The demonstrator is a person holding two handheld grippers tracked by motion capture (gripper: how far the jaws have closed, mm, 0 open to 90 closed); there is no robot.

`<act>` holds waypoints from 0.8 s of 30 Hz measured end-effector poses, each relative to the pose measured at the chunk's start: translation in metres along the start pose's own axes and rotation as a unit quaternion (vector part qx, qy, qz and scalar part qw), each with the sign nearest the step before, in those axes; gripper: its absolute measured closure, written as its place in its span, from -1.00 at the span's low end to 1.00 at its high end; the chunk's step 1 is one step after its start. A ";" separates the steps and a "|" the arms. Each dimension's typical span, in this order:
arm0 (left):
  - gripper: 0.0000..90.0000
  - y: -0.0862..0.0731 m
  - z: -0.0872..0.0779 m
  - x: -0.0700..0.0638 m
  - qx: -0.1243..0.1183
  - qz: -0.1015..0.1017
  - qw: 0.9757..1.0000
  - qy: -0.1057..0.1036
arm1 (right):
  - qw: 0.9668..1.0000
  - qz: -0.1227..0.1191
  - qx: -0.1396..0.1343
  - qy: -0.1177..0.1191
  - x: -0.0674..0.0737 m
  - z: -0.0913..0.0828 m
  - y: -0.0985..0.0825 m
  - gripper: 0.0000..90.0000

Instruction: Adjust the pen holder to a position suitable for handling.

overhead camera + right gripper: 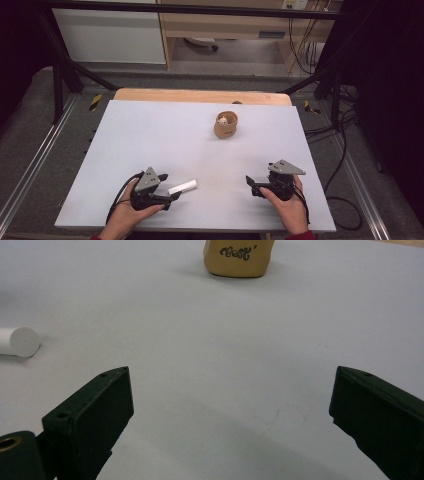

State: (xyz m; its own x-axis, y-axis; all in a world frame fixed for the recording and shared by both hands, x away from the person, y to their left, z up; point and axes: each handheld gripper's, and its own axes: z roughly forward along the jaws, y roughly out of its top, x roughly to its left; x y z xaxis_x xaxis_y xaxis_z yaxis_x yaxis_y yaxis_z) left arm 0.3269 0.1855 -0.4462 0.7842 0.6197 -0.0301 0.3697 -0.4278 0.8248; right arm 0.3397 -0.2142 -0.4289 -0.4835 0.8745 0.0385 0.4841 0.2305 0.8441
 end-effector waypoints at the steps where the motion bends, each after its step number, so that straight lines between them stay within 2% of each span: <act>1: -0.43 0.000 0.001 -0.001 0.006 0.003 1.000 -0.001 | 1.000 0.000 0.000 0.000 0.000 0.000 0.000 -0.90; 4: -0.32 -0.002 0.002 -0.002 0.020 0.014 1.000 0.001 | 1.000 0.000 0.002 -0.001 0.001 0.000 -0.001 -0.90; 7: -0.21 -0.003 0.003 -0.003 0.026 0.016 1.000 0.001 | 1.000 -0.002 0.004 -0.002 0.000 0.000 -0.001 -0.89; 8: -0.10 -0.003 0.004 -0.003 0.028 0.017 0.999 -0.002 | 1.000 -0.002 0.005 -0.002 -0.001 0.001 -0.001 -0.89; 9: -0.10 -0.003 0.005 -0.003 0.033 0.018 0.999 -0.001 | 1.000 -0.002 0.005 -0.002 -0.001 0.001 -0.001 -0.89; 12: 0.06 -0.006 0.006 -0.004 0.049 0.023 0.999 0.000 | 1.000 -0.003 0.007 0.000 0.000 0.001 -0.001 -0.89; 17: 0.19 -0.007 0.007 -0.003 0.053 0.023 0.998 -0.003 | 1.000 -0.006 0.009 0.000 0.001 0.002 -0.001 -0.89; 24: 0.38 -0.007 0.010 -0.005 0.055 0.035 0.998 0.003 | 1.000 -0.007 0.014 0.002 0.001 0.003 -0.002 -0.89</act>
State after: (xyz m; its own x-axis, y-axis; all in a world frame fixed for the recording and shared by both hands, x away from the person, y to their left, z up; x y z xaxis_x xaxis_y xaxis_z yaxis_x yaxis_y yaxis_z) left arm 0.3253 0.1786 -0.4581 0.8070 0.5898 0.0301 0.3668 -0.5404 0.7572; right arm 0.3403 -0.2121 -0.4319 -0.4932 0.8694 0.0297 0.4976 0.2540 0.8294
